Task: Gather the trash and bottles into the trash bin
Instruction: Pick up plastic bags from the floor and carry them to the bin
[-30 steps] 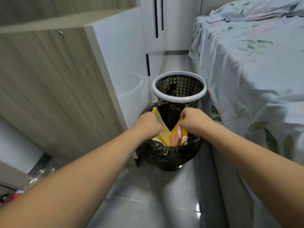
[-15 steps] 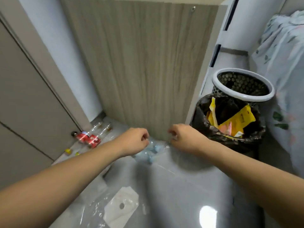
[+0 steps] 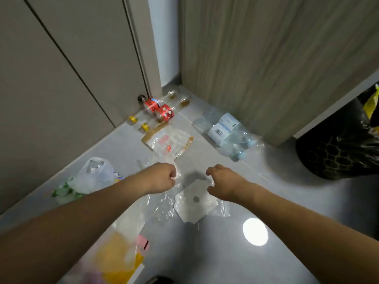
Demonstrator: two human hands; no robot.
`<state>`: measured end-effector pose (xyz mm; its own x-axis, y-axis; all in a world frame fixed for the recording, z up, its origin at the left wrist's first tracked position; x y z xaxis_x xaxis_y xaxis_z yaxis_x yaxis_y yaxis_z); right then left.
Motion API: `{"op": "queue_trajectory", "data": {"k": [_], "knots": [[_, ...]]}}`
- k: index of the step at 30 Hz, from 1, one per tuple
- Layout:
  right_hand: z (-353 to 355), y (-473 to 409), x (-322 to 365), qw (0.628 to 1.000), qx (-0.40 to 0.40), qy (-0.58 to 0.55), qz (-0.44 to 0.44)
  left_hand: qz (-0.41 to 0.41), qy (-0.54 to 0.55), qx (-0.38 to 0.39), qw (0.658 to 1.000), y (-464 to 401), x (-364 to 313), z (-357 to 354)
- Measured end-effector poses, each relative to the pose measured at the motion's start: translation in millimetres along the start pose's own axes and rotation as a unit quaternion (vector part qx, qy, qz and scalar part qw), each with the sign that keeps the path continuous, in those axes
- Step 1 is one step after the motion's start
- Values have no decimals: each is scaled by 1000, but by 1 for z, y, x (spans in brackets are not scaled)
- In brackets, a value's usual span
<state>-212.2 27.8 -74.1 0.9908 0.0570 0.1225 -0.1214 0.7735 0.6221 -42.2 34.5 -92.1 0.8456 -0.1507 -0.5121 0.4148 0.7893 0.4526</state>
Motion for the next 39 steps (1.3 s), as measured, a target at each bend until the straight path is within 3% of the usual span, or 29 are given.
{"op": "queue_trajectory", "data": {"k": [8,19,21,24,27,30,32,36,39], "knots": [[-55,-31,-12,998,-34,14,-49,55,-51,-22,997,12,38,-39],[-52,-46,-24,989,-116,77,-56,56,-21,-29,998,13,39,-42],[-44,-42,-24,991,-123,34,-40,58,-15,-34,998,15,40,-43],[-19,-36,-35,983,-85,-157,-41,71,-11,-62,995,19,39,-36],[23,-27,-55,938,-94,-327,-64,79,20,-78,994,18,30,-34],[56,-18,-85,874,-109,-458,-123,47,30,-37,998,6,-1,-48],[68,-12,-104,849,-113,-491,-159,28,-29,3,999,-3,-25,-63],[75,4,-122,863,-97,-463,-179,28,-194,38,980,-15,-52,-92],[71,12,-125,873,-48,-454,-171,51,-209,29,976,-23,-49,-97]]}}
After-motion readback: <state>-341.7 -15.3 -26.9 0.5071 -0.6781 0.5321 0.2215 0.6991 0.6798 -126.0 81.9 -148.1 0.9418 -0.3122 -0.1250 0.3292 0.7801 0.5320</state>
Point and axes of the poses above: each hand's wrist, its own y-axis away from the middle knuckle, its own z-axis out of the back of the hand, x = y × z, the point moved 10 cm from there along -y, towards the middle knuckle, and after that the axes turned 15 degrees about -z, right-handed, at the moved point
